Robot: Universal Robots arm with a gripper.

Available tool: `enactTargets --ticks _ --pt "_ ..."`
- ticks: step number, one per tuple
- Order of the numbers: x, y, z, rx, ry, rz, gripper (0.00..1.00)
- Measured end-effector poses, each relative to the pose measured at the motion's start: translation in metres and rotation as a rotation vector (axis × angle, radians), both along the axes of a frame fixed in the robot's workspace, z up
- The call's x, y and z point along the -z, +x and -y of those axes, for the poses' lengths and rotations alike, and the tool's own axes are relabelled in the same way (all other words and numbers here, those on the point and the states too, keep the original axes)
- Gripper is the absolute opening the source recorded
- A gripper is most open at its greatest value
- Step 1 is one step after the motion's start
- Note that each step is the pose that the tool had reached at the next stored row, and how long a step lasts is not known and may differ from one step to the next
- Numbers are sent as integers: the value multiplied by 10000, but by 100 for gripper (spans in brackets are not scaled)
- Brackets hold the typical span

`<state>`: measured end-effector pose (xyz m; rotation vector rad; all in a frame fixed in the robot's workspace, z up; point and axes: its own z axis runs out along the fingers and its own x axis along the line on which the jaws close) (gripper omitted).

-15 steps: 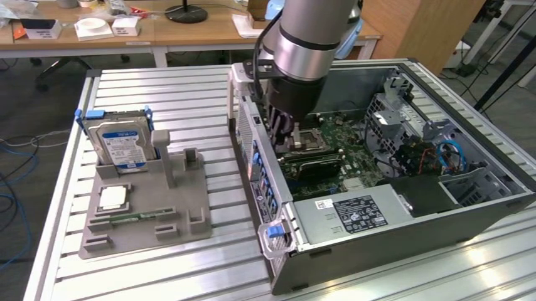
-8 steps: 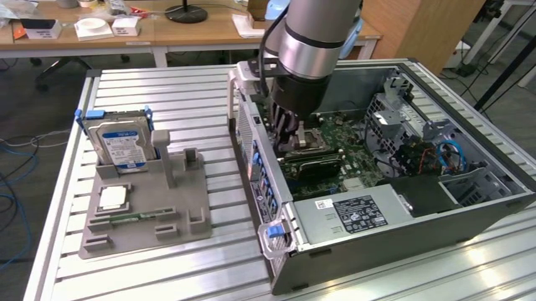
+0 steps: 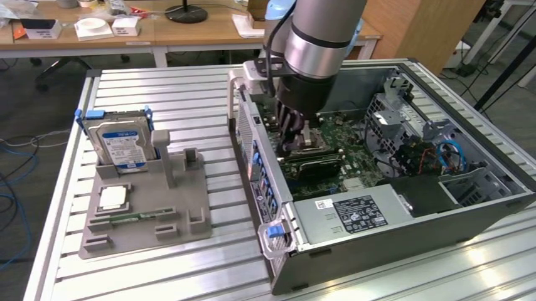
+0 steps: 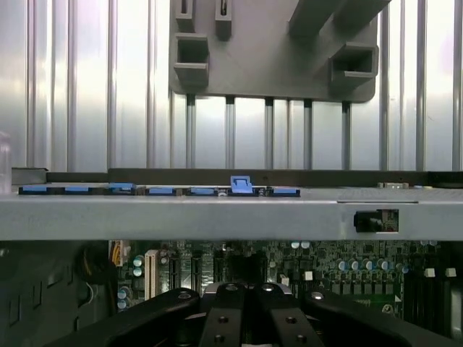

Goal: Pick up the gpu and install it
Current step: 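Press down on the gpu until it lock into place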

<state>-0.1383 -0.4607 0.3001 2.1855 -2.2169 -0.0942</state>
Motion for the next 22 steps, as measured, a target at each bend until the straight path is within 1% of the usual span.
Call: enactTargets --ticks 6,13,22 --pt "-1 96 0 -6 0 0 11" --pt "-1 218 0 -12 -1 -14 11" --pt "-1 317 0 -11 -1 -26 11"
